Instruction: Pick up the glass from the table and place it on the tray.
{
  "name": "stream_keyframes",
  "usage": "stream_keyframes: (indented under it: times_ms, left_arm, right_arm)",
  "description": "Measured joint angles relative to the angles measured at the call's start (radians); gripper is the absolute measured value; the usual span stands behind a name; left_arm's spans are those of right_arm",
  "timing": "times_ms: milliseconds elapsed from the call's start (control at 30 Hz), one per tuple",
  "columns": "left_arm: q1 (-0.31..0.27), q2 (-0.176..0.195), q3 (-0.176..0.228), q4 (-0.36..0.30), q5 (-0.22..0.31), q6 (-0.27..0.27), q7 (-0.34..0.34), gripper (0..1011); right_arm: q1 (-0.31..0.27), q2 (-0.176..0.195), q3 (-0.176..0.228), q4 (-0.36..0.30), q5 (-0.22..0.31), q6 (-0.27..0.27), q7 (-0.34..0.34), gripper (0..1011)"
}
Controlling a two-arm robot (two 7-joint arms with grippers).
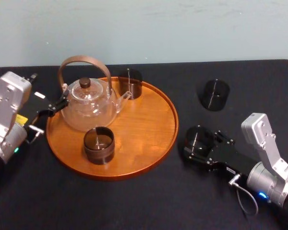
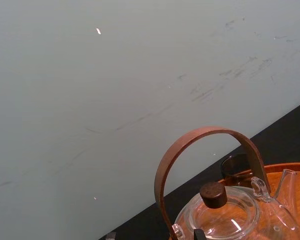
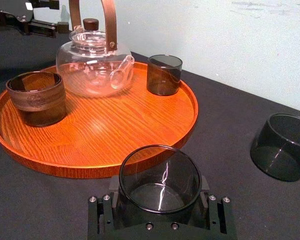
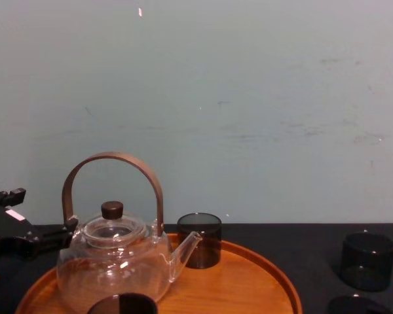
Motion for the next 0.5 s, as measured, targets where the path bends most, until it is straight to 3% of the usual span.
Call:
stream_keyframes:
  times_ms: [500]
  left_arm:
    - [0.000, 0.000, 0.000, 0.000, 0.000, 0.000, 0.000, 1009]
  right_arm:
    - [-0.011, 0.016, 0.003, -0.035, 0.026, 0.002, 0.005, 906]
